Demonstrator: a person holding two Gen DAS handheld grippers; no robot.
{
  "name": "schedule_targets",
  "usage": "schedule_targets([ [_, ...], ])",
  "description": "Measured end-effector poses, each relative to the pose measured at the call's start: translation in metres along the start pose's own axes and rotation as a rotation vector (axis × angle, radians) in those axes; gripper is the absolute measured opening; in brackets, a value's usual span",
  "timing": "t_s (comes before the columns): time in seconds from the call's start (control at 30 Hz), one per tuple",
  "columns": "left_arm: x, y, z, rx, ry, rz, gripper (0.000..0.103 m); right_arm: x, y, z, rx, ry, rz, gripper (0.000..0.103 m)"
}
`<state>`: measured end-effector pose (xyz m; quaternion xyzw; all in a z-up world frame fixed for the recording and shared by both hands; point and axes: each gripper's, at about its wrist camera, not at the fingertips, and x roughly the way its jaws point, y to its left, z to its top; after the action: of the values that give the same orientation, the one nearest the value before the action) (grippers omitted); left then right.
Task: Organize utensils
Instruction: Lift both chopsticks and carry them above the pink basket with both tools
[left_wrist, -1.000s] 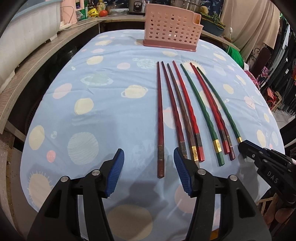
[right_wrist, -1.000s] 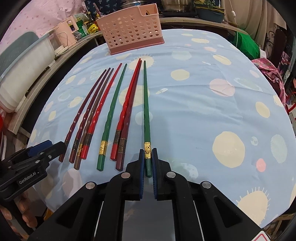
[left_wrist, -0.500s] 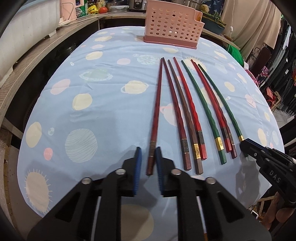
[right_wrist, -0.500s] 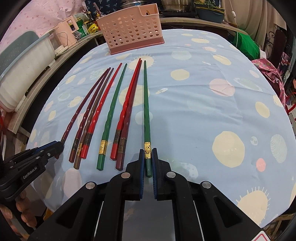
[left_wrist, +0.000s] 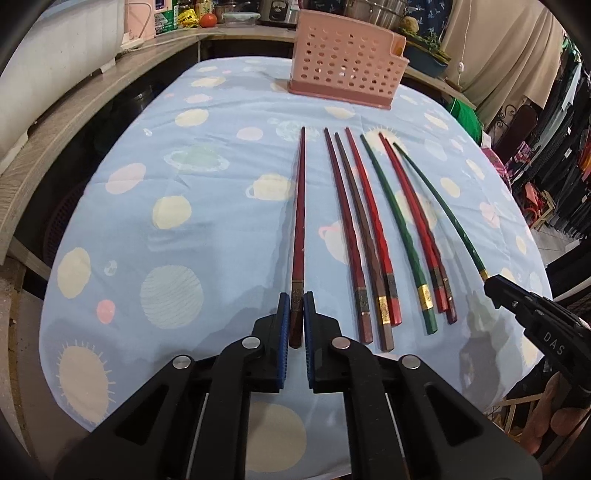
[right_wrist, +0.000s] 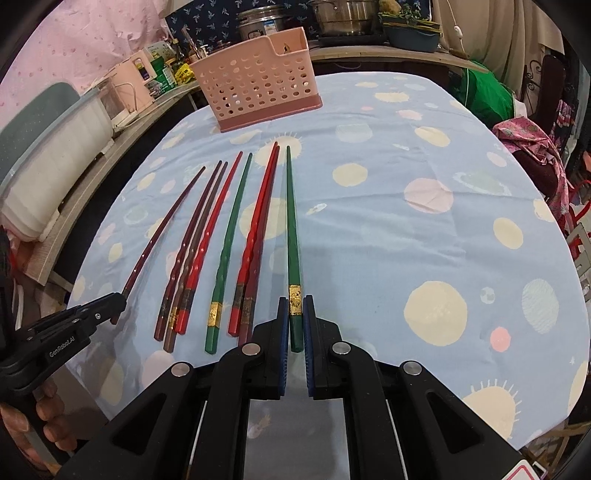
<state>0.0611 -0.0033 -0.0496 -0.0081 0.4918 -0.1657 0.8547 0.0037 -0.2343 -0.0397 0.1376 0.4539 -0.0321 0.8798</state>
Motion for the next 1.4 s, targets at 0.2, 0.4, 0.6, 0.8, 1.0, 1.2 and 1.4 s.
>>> schedule_targets([
  [0.2,-0.027,0.001,0.022,-0.011,-0.068,-0.01,0.007,-0.027,-0.007,0.027,0.027,-0.078,0.027,0.007],
  [0.4,-0.055,0.001,0.055,-0.017,-0.146,-0.024,0.007,-0.057,-0.011,0.064,0.029,-0.18,0.036,0.007],
  [0.6,-0.076,0.003,0.099,-0.007,-0.227,-0.006,0.007,-0.077,-0.017,0.108,0.034,-0.272,0.05,0.007],
  [0.8,-0.087,0.002,0.148,0.01,-0.294,0.019,0.007,-0.084,-0.024,0.155,0.046,-0.346,0.064,0.007],
  [1.0,-0.095,-0.004,0.199,0.031,-0.367,0.044,0.007,-0.088,-0.027,0.2,0.049,-0.416,0.069,0.007],
  [1.2,-0.106,-0.014,0.242,0.045,-0.431,0.028,0.007,-0.096,-0.03,0.243,0.08,-0.491,0.109,0.007],
  [1.4,-0.13,-0.026,0.291,0.031,-0.546,0.01,0.007,-0.11,-0.027,0.293,0.102,-0.597,0.169,0.007],
])
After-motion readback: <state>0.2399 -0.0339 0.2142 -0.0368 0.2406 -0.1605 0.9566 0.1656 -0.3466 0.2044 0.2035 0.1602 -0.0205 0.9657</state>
